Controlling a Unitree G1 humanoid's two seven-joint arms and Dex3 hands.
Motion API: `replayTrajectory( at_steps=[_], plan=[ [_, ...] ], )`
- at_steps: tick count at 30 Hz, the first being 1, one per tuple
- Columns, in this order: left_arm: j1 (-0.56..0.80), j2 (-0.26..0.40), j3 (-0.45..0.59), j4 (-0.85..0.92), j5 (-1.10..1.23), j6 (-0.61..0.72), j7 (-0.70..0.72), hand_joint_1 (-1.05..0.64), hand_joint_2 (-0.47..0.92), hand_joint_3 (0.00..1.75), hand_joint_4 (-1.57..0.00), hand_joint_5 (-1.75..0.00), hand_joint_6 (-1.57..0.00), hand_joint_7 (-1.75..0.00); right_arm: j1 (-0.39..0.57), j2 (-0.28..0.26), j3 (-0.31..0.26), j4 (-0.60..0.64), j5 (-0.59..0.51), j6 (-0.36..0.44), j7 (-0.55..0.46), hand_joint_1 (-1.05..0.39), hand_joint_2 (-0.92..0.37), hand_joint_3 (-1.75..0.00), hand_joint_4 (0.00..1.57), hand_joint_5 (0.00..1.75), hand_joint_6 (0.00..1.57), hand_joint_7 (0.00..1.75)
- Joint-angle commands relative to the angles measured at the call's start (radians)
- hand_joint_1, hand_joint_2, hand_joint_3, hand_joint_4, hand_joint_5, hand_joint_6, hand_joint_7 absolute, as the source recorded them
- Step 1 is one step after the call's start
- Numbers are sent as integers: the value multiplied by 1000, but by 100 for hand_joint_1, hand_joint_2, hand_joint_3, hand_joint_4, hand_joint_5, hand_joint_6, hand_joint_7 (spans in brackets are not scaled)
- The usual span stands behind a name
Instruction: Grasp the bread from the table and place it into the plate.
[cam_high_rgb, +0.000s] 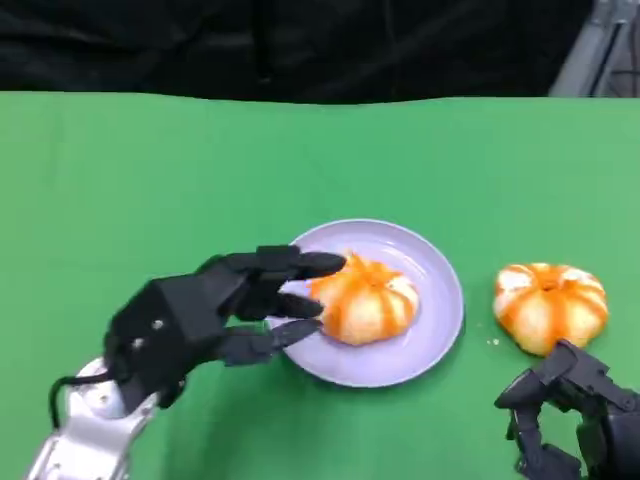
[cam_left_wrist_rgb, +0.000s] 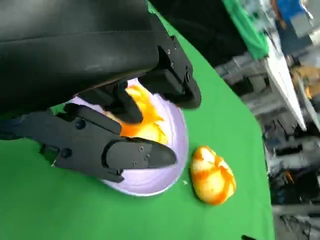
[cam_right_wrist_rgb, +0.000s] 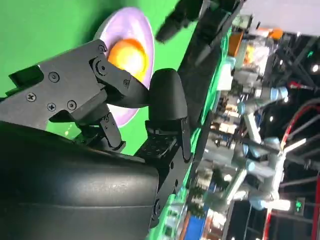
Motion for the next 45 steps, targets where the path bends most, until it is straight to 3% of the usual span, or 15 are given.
replayTrajectory(
  at_steps=[1, 14, 15, 16, 17, 18, 20, 31, 35, 45],
  plan=[
    [5, 4, 10, -32, -8, 16, -20, -17, 92, 43, -81, -48, -77, -14, 7, -14, -5, -7, 17, 2, 2, -11, -64, -98, 79, 175, 74, 150],
    [7, 3, 12, -37, -7, 21, -22, -17, 92, 43, -79, -52, -78, -11, 7, -14, -6, -7, 18, 2, 3, -11, -64, -97, 79, 175, 74, 150],
    [90, -9, 72, -121, -149, 102, -51, -17, 92, 43, -79, -52, -78, -11, 5, -14, -5, -7, 19, 3, 4, -11, -64, -97, 79, 175, 74, 150],
    [227, -18, 144, -247, -329, 196, -71, -5, 81, 79, -71, -106, -87, -42, 1, -16, -7, -6, 17, 3, 4, -11, -65, -97, 79, 175, 74, 150],
    [329, -22, 198, -343, -460, 269, -84, 4, 68, 120, -86, -146, -84, -119, -2, -18, -9, -4, 15, 2, 3, -10, -64, -99, 80, 175, 73, 150],
    [393, -23, 229, -406, -540, 318, -89, 7, 64, 135, -91, -160, -83, -146, -4, -19, -11, -3, 13, 1, 2, -10, -64, -100, 80, 175, 73, 150],
    [422, -16, 243, -449, -581, 360, -83, 9, 60, 147, -95, -172, -82, -169, -5, -18, -13, -2, 12, 0, 2, -10, -63, -101, 80, 175, 73, 151],
    [477, -3, 298, -526, -643, 467, -91, 10, 58, 151, -96, -175, -81, -175, -13, -18, -13, 9, 9, -9, -1, -10, -62, -103, 80, 175, 73, 151],
    [550, 39, 376, -521, -719, 503, -156, 10, 55, 168, -100, -175, -85, -175, -21, -19, -10, 16, 11, -13, 3, -10, -62, -106, 80, 175, 73, 151],
    [563, 48, 398, -523, -741, 539, -180, 11, 57, 171, -102, -175, -90, -175, -19, -21, -11, 18, 6, -28, 0, -9, -60, -109, 80, 175, 72, 151]
  ],
)
